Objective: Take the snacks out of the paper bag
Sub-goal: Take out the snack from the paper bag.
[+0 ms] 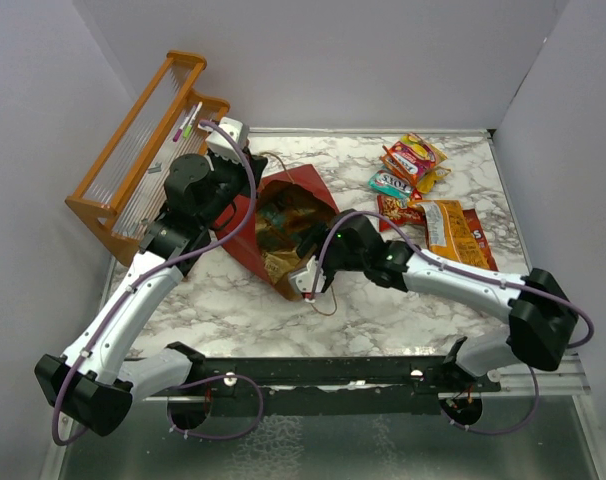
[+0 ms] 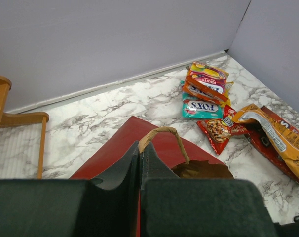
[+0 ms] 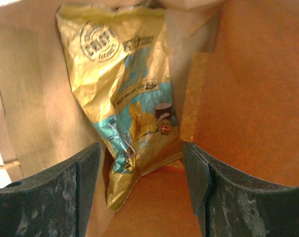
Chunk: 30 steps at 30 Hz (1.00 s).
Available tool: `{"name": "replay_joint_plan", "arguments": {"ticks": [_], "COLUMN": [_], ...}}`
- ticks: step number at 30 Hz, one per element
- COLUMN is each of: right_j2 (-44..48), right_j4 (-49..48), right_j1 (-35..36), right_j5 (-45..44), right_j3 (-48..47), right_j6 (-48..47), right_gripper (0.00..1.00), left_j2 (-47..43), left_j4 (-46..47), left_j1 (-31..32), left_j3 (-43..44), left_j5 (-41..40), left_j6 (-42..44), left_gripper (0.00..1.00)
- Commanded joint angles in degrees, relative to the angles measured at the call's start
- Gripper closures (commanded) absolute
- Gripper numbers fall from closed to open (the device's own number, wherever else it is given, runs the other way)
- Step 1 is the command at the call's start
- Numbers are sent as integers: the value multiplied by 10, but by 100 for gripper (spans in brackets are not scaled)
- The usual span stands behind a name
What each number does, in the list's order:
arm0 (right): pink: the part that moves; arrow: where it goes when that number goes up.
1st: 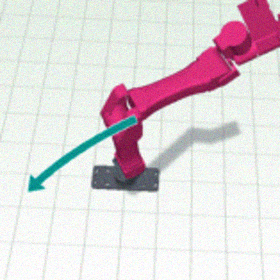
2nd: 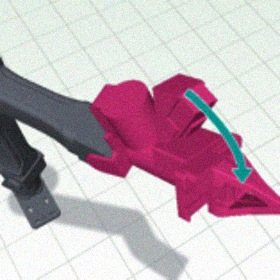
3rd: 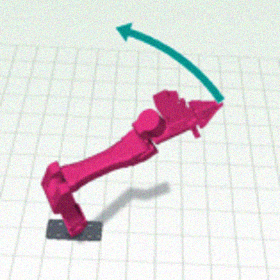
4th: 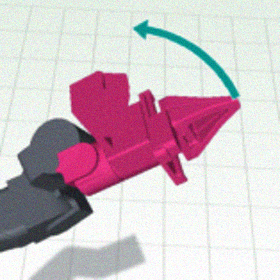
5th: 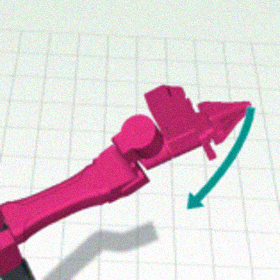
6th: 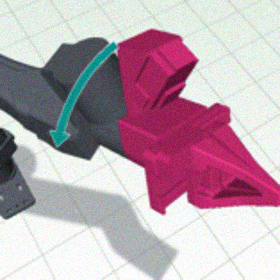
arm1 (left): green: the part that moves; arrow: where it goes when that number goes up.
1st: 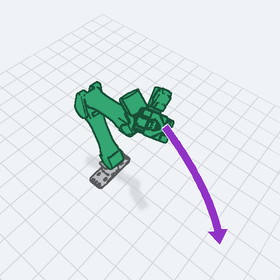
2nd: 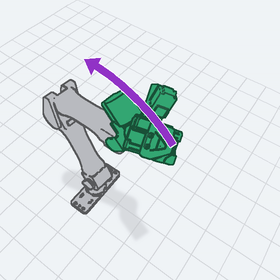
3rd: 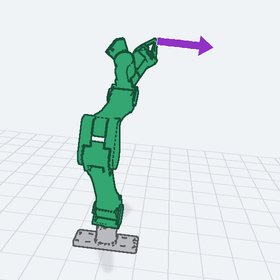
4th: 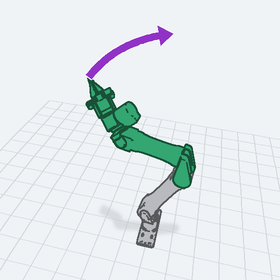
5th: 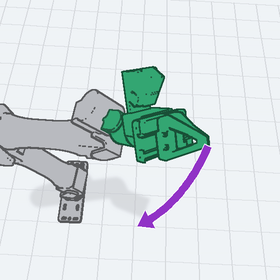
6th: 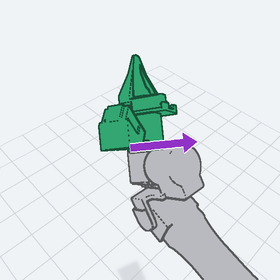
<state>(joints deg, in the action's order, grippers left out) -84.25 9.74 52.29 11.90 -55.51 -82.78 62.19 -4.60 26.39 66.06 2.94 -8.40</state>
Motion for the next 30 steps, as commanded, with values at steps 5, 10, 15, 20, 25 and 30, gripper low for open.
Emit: {"name": "replay_joint_plan", "arguments": {"ticks": [5, 10, 15, 20, 25, 30], "right_j2": [-109, -164, -222, -251, -256, -211], "right_j4": [-61, -57, -122, -172, -212, -244], "right_j1": [3, 3, 3, 3, 3, 9], "right_j5": [-69, -73, -91, -100, -92, -69], "right_j3": [-41, -65, -75, -66, -57, -41], "right_j6": [-103, -114, -131, -148, -153, -124], "right_gripper": [28, 28, 28, 33, 64, 88], "left_j2": [-22, -24, -26, -29, -29, -26], "left_j4": [30, 34, 35, 35, 34, 32], "left_j1": [1, 2, 2, 2, 2, 1], "left_j3": [-14, -15, -16, -17, -18, -19], "left_j5": [-14, -11, -9, -12, -16, -21], "left_j6": [8, 5, 3, 6, 8, 12], "left_gripper": [100, 100, 100, 100, 100, 100]}}
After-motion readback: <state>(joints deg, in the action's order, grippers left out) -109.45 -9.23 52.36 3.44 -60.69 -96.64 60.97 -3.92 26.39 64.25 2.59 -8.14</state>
